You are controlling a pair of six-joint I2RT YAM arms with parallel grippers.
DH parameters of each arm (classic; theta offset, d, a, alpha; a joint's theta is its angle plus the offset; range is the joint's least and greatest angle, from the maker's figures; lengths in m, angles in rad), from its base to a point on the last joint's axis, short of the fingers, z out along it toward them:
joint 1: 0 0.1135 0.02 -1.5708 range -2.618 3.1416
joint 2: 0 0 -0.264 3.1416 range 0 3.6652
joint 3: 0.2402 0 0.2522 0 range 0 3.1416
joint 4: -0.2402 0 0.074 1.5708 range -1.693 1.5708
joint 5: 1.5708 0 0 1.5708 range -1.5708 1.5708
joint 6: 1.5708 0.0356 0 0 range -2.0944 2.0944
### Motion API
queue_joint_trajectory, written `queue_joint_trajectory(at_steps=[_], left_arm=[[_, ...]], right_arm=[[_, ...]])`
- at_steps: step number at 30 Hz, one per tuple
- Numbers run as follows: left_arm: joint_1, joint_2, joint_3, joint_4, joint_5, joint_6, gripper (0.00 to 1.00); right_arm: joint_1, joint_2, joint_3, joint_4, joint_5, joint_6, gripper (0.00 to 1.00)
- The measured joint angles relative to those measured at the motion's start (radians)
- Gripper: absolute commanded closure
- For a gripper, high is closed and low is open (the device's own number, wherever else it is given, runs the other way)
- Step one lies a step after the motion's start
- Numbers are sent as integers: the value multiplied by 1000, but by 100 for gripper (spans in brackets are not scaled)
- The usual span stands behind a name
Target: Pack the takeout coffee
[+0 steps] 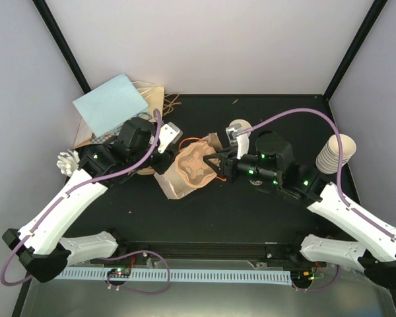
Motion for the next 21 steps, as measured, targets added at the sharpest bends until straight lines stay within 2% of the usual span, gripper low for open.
queue_joint_trajectory(at_steps=[13,21], left_arm=[[0,-21,-3,-2,14,-11,53],[0,-80,-3,-30,52,-45,52]], right_arm=[[0,14,-28,0,11,-27,68],[0,43,-28,0,15,-31,68]])
